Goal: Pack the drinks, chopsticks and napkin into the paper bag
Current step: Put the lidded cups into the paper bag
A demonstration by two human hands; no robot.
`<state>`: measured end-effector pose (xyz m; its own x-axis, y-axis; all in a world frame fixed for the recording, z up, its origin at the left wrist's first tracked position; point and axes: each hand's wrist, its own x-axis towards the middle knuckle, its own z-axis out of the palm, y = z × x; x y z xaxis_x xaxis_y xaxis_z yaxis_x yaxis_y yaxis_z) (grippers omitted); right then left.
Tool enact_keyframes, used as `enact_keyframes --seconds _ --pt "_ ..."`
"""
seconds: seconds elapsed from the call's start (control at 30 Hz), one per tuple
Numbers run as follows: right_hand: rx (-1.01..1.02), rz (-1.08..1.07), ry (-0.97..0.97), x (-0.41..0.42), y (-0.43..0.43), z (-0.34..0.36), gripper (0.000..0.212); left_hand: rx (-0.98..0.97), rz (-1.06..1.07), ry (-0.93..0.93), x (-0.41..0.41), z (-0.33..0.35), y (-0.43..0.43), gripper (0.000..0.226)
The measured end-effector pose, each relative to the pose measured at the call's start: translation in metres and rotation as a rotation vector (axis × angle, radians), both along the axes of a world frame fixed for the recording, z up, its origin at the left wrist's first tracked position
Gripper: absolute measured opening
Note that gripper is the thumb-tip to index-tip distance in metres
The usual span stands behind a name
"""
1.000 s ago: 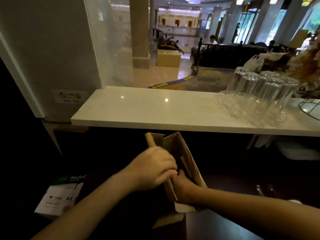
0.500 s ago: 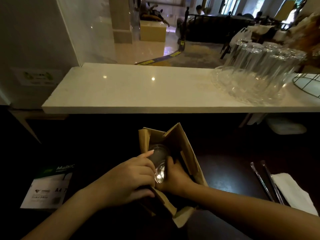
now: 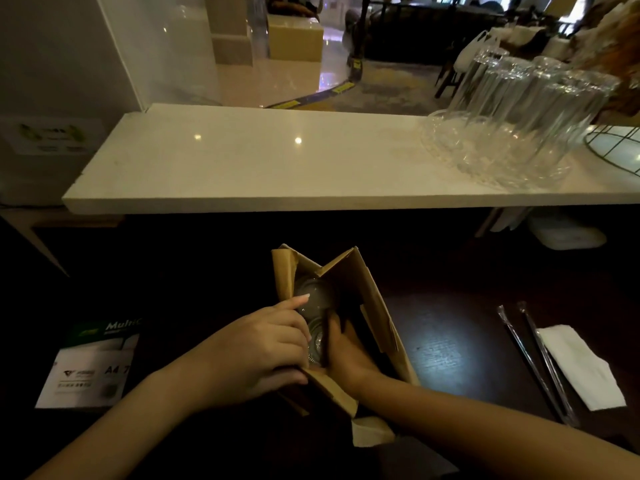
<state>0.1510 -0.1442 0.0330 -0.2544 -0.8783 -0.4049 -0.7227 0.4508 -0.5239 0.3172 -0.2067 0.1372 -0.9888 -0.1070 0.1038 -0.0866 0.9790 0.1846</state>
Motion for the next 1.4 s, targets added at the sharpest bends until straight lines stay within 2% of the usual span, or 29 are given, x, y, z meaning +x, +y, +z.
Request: enact_keyframes --seconds 0.2,0.37,0.5,0.63,0.77,0.87,1.0,1.17,1.27,1.4 --pt "0.047 0.182 0.075 -0.015 -0.008 0.033 0.115 0.071 0.06 -0.003 0.003 0.008 -0.011 0.028" --pt "-0.015 0.339 0.215 -0.032 -0.008 0.084 0.108 0.158 0.148 0.046 0.006 0.021 -0.018 0.037" --pt "-0.037 0.384 0.249 -0.047 -0.003 0.121 0.104 0.229 0.224 0.114 0.005 0.032 -0.022 0.033" --pt "-0.106 0.404 0.203 -0.059 0.001 0.154 0.101 0.242 0.343 0.085 -0.006 0.039 -0.022 0.024" --pt "-0.166 0.468 0.117 -0.073 0.01 0.179 0.093 0.252 0.403 0.053 -0.022 0.046 -0.013 0.029" --pt "-0.223 0.497 0.094 -0.092 0.026 0.19 0.088 0.221 0.481 0.113 -0.041 0.05 0.003 0.023" --pt "-0.282 0.42 0.074 -0.14 0.057 0.198 0.082 0.161 0.598 0.299 -0.084 0.057 0.039 0.025" --pt "-0.269 0.19 0.099 -0.226 0.112 0.176 0.062 0.18 0.553 0.506 -0.173 0.052 0.097 0.028" --pt "-0.17 0.018 0.169 -0.281 0.149 0.139 0.05 0.255 0.511 0.421 -0.24 0.024 0.126 0.033" --pt "-0.001 -0.159 0.264 -0.33 0.196 0.073 0.038 0.396 0.504 0.131 -0.318 -0.039 0.158 0.043"
